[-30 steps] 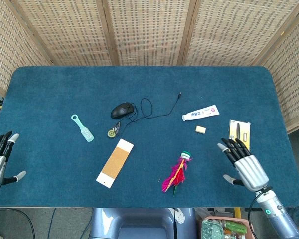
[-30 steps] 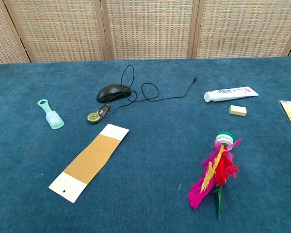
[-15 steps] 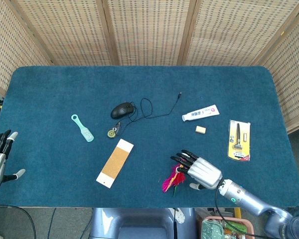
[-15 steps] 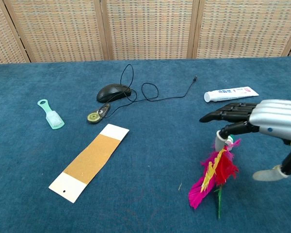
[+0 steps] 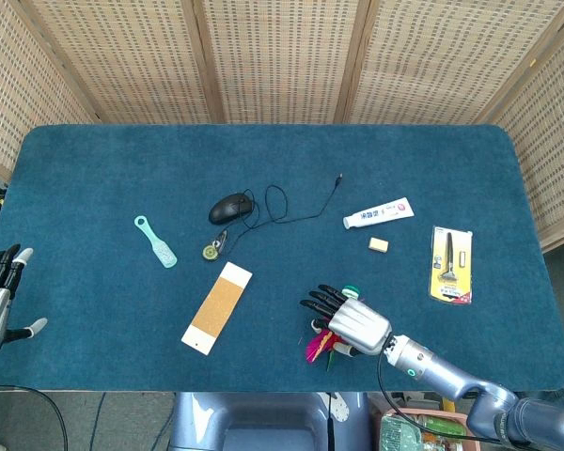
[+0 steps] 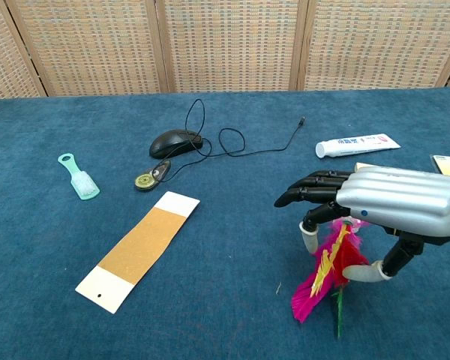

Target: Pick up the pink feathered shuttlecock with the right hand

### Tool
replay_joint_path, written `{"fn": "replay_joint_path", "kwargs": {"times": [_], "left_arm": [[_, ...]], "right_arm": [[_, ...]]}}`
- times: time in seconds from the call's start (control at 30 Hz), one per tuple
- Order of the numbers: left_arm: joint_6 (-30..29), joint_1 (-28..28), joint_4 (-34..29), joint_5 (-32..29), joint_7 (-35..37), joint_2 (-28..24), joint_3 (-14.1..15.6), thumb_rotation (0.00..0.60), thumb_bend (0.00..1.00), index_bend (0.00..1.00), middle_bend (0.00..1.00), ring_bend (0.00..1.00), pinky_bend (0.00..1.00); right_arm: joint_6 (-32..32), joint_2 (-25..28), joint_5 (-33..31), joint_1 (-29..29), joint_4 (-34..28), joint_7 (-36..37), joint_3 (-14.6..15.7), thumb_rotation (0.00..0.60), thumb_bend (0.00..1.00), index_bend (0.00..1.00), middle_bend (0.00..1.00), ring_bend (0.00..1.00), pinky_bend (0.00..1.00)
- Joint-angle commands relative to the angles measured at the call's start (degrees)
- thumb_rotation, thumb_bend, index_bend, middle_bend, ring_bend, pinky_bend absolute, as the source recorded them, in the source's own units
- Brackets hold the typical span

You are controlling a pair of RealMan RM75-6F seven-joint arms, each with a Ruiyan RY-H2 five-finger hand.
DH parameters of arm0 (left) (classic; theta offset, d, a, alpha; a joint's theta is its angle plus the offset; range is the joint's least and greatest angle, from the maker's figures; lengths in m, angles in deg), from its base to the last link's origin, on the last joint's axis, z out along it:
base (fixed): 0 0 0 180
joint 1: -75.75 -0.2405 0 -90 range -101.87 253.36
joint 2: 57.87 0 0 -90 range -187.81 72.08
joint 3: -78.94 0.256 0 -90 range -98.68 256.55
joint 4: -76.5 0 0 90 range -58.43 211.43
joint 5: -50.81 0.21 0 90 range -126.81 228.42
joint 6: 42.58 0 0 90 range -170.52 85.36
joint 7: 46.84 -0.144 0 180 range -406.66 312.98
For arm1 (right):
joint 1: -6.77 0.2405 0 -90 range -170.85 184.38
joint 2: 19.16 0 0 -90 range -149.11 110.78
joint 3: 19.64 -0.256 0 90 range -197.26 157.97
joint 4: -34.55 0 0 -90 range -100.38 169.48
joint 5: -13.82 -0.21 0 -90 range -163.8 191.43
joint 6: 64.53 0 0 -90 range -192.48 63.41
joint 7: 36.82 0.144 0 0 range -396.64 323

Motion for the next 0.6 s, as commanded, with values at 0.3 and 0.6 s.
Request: {"fn": "replay_joint_path", "kwargs": {"times": [0.3, 0.6], "left_arm": [[0.11, 0.06, -0.07, 0.22, 0.08, -0.05, 0.16, 0.600, 0.00, 0.00, 0.00, 0.00, 0.00], [0.22, 0.11, -0.06, 0.12, 0.44, -0.19, 0.12, 0.600, 0.00, 0.00, 0.00, 0.00, 0.00]], "right_arm": [[0.20, -0.85, -1.01, 0.47, 0.75, -0.98, 0.50, 0.600, 0.41, 0.52, 0.09, 0.00, 0.01], [0.03, -2.20, -2.56, 0.86, 1.32, -0.87, 0.13, 0.600, 0.46, 0.63, 0.11, 0.00, 0.03]]}}
